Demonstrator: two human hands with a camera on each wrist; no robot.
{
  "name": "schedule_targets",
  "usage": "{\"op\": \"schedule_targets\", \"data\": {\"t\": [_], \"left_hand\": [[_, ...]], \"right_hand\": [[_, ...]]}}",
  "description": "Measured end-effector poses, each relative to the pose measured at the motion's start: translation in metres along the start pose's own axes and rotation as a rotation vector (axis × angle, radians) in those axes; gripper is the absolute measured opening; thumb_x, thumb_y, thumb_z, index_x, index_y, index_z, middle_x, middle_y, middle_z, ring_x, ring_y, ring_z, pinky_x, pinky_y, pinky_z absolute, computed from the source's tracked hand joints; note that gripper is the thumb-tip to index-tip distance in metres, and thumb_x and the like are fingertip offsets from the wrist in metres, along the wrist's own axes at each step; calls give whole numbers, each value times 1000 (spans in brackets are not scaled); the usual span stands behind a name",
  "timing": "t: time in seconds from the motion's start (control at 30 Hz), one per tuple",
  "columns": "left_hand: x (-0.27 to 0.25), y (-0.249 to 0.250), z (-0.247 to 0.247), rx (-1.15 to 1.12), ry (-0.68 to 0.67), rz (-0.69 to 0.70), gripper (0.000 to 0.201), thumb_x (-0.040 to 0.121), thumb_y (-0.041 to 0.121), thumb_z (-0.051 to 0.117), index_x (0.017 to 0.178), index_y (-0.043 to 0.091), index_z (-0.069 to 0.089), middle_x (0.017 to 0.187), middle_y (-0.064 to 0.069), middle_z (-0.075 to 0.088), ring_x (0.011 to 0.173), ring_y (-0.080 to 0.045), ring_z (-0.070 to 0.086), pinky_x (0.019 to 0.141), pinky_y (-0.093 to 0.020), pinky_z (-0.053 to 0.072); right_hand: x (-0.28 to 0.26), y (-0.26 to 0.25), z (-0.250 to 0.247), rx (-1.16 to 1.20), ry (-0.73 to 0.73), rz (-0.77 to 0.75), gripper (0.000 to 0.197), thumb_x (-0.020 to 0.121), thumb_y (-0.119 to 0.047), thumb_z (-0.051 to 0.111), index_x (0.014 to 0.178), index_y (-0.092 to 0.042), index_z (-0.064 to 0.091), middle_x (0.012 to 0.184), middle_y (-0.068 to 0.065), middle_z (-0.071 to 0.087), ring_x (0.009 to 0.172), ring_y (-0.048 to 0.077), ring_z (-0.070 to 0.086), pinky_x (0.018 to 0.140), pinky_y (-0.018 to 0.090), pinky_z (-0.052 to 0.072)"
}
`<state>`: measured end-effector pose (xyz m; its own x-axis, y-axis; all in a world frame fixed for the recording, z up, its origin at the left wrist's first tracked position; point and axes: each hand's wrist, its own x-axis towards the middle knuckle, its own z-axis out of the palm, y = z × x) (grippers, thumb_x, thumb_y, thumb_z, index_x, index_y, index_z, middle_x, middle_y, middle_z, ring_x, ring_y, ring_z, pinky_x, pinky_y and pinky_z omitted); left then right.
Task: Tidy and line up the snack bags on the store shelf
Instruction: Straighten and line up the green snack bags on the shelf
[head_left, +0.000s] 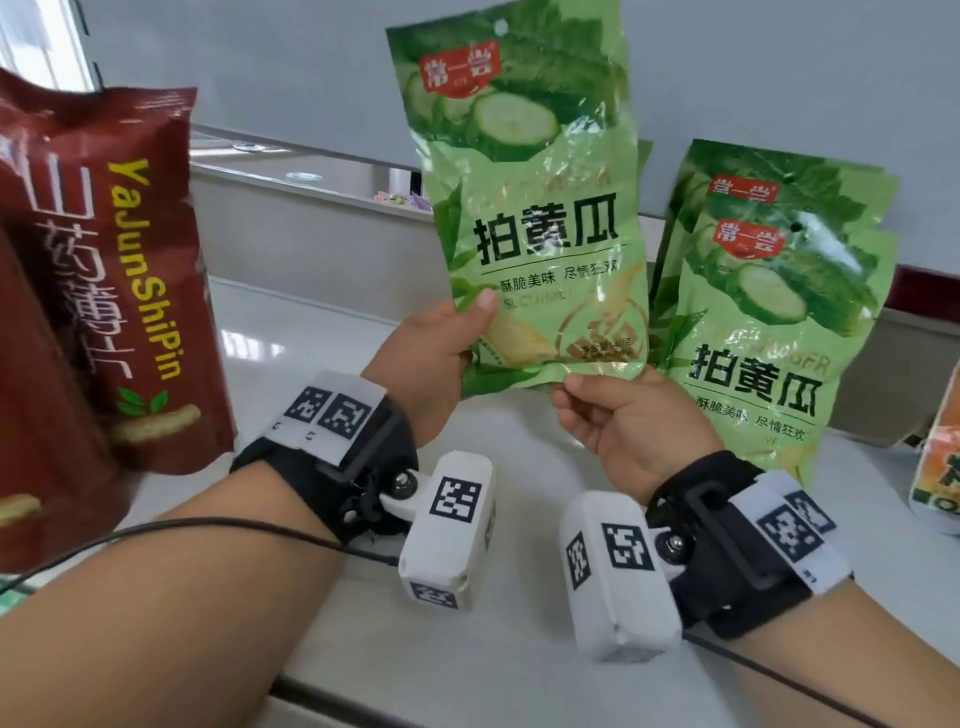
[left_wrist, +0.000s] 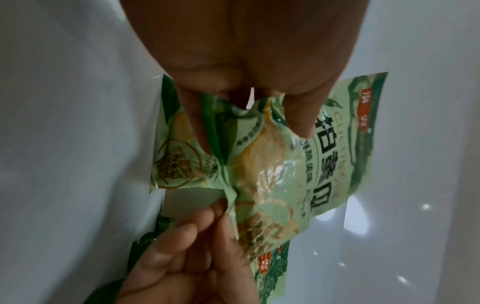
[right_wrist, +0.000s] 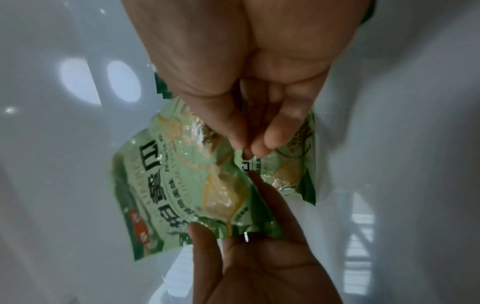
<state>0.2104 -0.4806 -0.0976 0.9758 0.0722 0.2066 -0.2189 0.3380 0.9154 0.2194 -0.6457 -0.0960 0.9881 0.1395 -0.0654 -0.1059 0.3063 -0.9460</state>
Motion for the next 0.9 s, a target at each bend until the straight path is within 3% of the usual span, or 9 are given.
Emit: {"op": "schedule_targets", "data": {"t": [0.1, 0.23, 0.3, 0.4, 0.57, 0.7, 0.8, 0.87, 0.9], "left_hand": [[-2, 2, -1, 50, -38, -57, 19, 99, 18, 44, 102, 14, 62, 88, -3, 71, 71, -13, 69, 60, -27, 57], [-2, 5, -5, 240, 93, -19, 25, 100, 17, 43, 88, 16, 65, 63, 6, 70, 57, -9, 67, 56, -24, 57], [-1, 6, -8, 364, 155, 15, 25, 100, 18, 46, 88, 15, 68, 70, 1, 72, 65, -15, 69, 63, -29, 59], [0, 7, -12, 541, 200, 108, 25, 99, 23, 47, 84, 23, 67, 90, -15, 72, 84, -32, 69, 81, -46, 56], [-3, 9, -13, 664, 219, 171, 25, 97, 26, 46, 81, 24, 66, 93, -19, 70, 89, -37, 66, 86, -54, 52], [-1, 10, -17, 729, 181, 196, 29, 99, 23, 45, 98, 2, 65, 96, -27, 66, 90, -42, 63, 86, -55, 50], [-2, 10, -20, 778, 125, 221, 27, 98, 23, 47, 93, 4, 65, 90, -25, 66, 86, -39, 63, 85, -51, 51], [-4, 8, -18, 813, 49, 186, 27, 97, 25, 50, 87, 5, 65, 75, -18, 63, 71, -35, 59, 77, -41, 52], [-6, 8, -17, 820, 18, 168, 26, 97, 24, 51, 84, 6, 64, 67, -11, 58, 64, -28, 54, 71, -36, 48]], "right_hand": [[2, -2, -4, 69, 28, -15, 19, 84, 10, 55, 77, -8, 54, 49, 1, 62, 45, 9, 61, 47, 17, 52], [1, -2, -3, 7, -21, -48, 22, 84, 12, 53, 80, -9, 55, 48, 0, 60, 43, 9, 58, 45, 16, 49], [1, -2, -1, -63, -52, -66, 24, 83, 13, 53, 84, -10, 57, 49, -2, 61, 42, 8, 56, 43, 16, 47], [2, -3, 3, -120, -69, -98, 27, 83, 15, 54, 86, -12, 58, 48, -3, 60, 41, 7, 55, 42, 17, 46], [1, -3, 2, -140, -97, -117, 28, 82, 15, 55, 85, -13, 58, 50, -2, 62, 42, 8, 56, 43, 17, 47], [-2, -7, -6, -99, -132, -101, 27, 73, 1, 67, 95, -14, 59, 69, 0, 69, 61, 13, 63, 55, 23, 53], [-4, -17, -12, -15, -163, -75, 49, 62, -24, 69, 108, -10, 61, 90, 1, 74, 82, 19, 69, 69, 33, 56], [-4, -20, -14, 18, -132, -43, 68, 61, -23, 72, 123, -2, 53, 101, 10, 72, 92, 27, 69, 79, 43, 57], [-4, -21, -15, 23, -114, -41, 70, 59, -18, 72, 123, 0, 49, 98, 12, 73, 89, 28, 70, 76, 45, 57]]}}
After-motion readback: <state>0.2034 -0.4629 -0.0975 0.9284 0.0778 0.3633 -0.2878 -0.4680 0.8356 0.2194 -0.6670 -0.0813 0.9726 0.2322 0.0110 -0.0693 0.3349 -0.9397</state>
